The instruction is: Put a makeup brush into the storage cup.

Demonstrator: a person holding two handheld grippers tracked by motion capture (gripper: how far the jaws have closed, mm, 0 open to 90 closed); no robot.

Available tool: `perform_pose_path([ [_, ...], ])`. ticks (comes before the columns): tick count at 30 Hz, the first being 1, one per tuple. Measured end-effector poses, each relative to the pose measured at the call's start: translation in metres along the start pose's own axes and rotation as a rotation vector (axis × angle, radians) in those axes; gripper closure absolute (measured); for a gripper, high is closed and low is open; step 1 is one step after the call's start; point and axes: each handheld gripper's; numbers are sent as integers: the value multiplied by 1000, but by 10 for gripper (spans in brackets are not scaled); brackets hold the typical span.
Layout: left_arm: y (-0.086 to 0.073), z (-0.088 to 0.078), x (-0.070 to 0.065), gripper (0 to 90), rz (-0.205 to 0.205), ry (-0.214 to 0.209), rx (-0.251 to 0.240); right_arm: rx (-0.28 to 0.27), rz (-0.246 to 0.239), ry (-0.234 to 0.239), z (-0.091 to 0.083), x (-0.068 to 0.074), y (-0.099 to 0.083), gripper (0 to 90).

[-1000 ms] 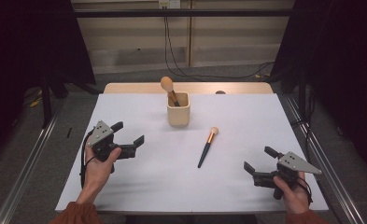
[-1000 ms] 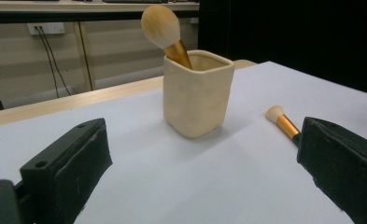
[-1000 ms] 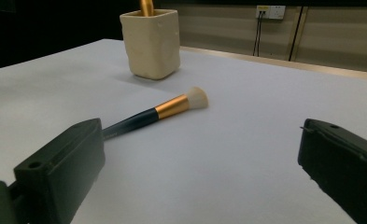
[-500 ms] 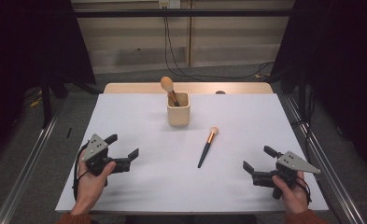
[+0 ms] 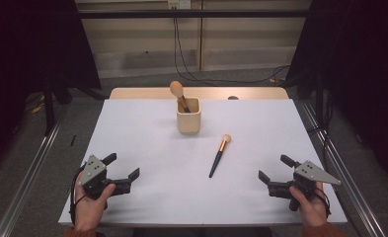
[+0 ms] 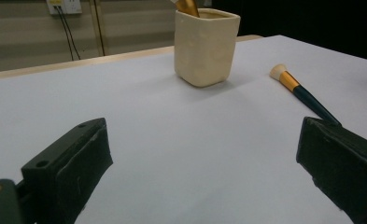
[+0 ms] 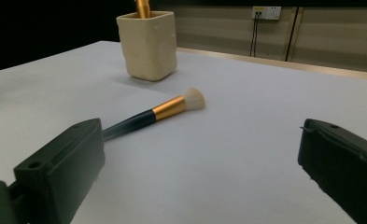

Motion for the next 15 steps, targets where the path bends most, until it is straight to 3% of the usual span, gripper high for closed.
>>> perform_pose_path([
  [6, -2, -2, -2, 26, 3, 22, -11, -1, -1, 4, 0, 0, 0, 5],
  [15, -5, -5, 0, 26, -8, 8, -19, 2, 1, 18, 5, 4, 2, 4],
])
Point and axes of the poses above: each handheld gripper's, and its own axes: z roughly forward along the jaws, y roughly out of its top, x roughly to its left, and after that the axes turned 9 degrees about -y, right-handed
